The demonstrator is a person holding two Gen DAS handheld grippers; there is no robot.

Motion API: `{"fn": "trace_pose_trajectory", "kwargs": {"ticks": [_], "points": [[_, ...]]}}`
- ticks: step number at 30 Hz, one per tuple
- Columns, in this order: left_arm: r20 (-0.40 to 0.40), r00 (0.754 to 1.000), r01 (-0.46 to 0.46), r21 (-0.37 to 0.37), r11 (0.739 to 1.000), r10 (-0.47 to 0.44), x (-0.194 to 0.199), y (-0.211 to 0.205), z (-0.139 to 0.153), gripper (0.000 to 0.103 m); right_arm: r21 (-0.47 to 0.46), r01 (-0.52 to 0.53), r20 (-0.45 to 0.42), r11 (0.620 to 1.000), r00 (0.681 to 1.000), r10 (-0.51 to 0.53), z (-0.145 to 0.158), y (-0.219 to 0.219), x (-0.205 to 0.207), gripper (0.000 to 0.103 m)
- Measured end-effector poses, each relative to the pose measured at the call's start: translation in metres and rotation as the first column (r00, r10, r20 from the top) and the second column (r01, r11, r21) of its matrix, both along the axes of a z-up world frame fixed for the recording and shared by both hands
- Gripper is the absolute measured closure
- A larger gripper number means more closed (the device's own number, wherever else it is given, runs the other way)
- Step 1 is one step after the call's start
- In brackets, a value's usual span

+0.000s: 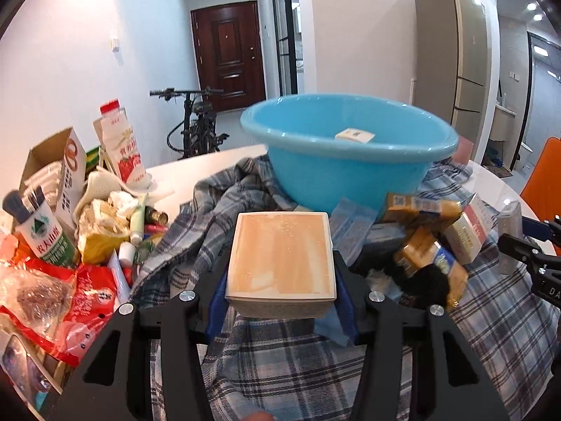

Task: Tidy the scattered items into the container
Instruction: 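Lift both boxes and carry them over the blue basin, then hold the tan box and grey box above the basin with both grippers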

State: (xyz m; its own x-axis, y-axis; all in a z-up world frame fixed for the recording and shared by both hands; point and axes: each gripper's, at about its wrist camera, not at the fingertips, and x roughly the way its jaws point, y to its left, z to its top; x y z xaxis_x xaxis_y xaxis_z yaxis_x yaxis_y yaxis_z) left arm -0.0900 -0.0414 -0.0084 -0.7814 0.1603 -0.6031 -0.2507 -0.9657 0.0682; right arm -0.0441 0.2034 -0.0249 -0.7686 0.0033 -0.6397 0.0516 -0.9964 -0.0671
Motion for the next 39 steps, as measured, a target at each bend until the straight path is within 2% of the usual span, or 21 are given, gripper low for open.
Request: {"fn": "trace_pose_trajectory", "kwargs": {"ticks": [5,15,26,32,39], "points": [[-0.027,1.0,-0.01,-0.03,1.0,0.009,0.002,0.01,0.018,0.053,0.026,-0.03,-0.041,0.999,0.999,0.031,0.021,-0.016,-0.004,0.054],[-0.096,0.995,-0.005,0.003,1.0,0.005,0.001,0.022,0.063,0.053,0.012,-0.077,-0.158,0.997,0.984,0.078,0.083,-0.035,-0.02,0.054],[-0.195,0.98,-0.023,0.051,0.998,0.033,-0.008,0.035,0.126,0.053,0.012,-0.106,-0.254,0.994,0.961,0.106,0.143,-0.045,-0.043,0.054],[-0.238,0.969,-0.045,0.073,0.996,0.061,-0.026,0.043,0.153,0.053,0.029,-0.107,-0.289,0.994,0.951,0.111,0.171,-0.051,-0.063,0.054],[-0.23,0.97,-0.05,0.102,0.994,0.073,-0.065,0.047,0.161,0.053,0.014,-0.094,-0.295,0.995,0.951,0.094,0.184,-0.052,-0.1,0.053]]}}
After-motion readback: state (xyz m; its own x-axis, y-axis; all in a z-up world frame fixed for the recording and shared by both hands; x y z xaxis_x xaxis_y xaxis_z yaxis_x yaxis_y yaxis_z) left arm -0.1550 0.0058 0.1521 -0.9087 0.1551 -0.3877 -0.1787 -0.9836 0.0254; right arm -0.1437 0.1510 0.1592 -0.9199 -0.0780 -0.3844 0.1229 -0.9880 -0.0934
